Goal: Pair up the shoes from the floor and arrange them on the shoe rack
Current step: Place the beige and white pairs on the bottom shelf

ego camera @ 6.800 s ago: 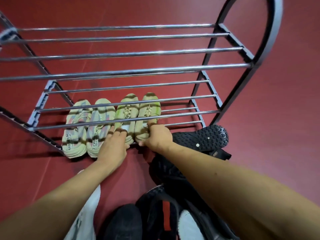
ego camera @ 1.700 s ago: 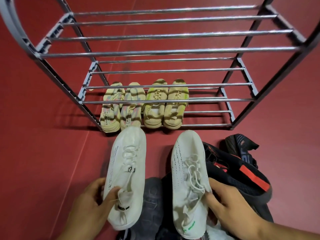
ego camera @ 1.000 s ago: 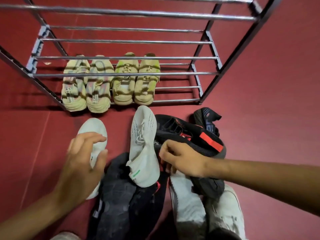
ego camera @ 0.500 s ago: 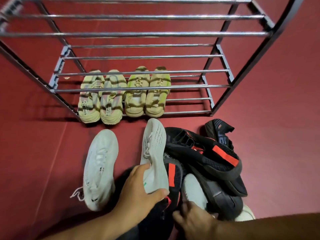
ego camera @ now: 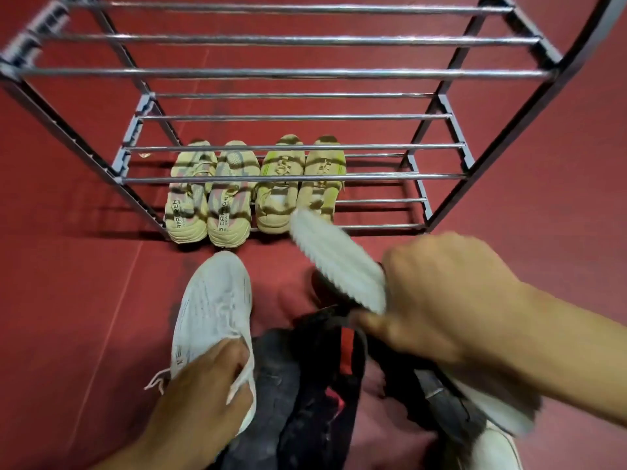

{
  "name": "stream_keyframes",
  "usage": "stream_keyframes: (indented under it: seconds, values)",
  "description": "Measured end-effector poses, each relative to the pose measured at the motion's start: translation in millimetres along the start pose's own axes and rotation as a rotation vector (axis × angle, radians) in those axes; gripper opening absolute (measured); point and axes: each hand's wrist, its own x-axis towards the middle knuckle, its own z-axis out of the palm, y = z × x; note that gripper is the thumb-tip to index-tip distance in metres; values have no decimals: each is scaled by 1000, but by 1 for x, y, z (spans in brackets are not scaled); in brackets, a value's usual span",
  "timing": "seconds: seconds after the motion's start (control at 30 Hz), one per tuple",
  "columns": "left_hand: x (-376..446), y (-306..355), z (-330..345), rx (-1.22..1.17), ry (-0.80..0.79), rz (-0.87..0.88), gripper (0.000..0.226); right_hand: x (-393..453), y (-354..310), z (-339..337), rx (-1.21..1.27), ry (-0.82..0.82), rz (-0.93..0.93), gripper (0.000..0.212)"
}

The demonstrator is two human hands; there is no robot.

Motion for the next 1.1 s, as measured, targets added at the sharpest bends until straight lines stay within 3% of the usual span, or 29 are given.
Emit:
stream_keyframes:
  seconds: [0.07,0.1,0.17,0.2,0.27,0.37,0.43,0.47,0.53,0.7,0.93,1.1]
  values:
    - [-6,-4,18,56,-54,70,34,16,5,5,152,4,-11,72]
    - [-6,-3,24,30,-61,77,38,27,5,18,260,-86,-42,74]
    - [5,1,24,-71,-51,42,22,49,1,57,336,-267,-102,72]
    - [13,1,19,-124,-56,13,14,56,0,76,311,-272,-131,69]
    - [26,-1,12,-218,-39,-45,29,68,2,103,338,-152,-169,56]
    - [30,-14,4,-343,100,-239,31,75,15,116,538,-42,-91,42]
    - [27,-27,4,-434,229,-413,21,74,18,119,649,-1,60,47]
    - [26,-33,4,-447,247,-510,33,73,17,119,651,10,127,51]
    - [25,-43,7,-522,199,-661,57,70,12,119,603,-53,190,55]
    - [27,-43,6,-751,-9,-868,47,76,3,110,422,-237,145,51]
    - [24,-55,8,-830,-77,-861,22,78,4,115,604,-292,97,38]
    - [32,-47,2,-614,-7,-576,14,62,4,124,805,-158,74,27]
